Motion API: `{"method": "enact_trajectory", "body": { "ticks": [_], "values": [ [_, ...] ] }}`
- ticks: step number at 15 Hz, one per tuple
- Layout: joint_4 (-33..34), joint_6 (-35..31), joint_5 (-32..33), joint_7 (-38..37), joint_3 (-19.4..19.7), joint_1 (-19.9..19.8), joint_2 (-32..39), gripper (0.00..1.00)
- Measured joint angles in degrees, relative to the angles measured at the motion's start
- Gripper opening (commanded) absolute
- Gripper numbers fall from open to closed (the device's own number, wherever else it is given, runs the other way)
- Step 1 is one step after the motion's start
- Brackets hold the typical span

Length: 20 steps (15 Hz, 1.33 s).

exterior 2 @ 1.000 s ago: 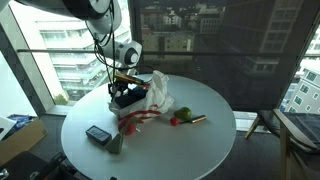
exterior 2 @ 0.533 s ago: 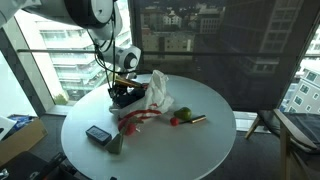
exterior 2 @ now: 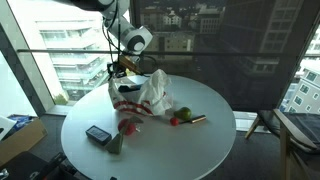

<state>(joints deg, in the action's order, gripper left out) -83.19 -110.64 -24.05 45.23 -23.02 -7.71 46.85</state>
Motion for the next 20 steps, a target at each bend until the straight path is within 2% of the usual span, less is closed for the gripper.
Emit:
{"method": "enact_trajectory", "body": {
  "ticks": [3,8,13,15,16,18,20],
  "values": [
    [-2.2,-0.7,-3.8,1.2,0.5,-1.3,-4.9,0.04],
    [-8.1,-3.1,-4.7,1.2,2.9,-0.3,-11.3,0.05],
    [-15.8,-13.5,-4.7,2.6,4.0,1.8,-17.1,0.05],
    [-19.3,-17.7,-4.7,3.2,4.0,2.6,-19.9,0.08],
    [-21.1,-19.5,-4.7,3.2,4.1,2.9,-21.3,0.31],
    [-24.2,-21.7,-4.0,2.3,5.1,3.9,-23.5,0.41],
    [-26.6,-23.7,-2.1,-1.0,7.0,5.3,-25.0,0.58]
  ]
}}
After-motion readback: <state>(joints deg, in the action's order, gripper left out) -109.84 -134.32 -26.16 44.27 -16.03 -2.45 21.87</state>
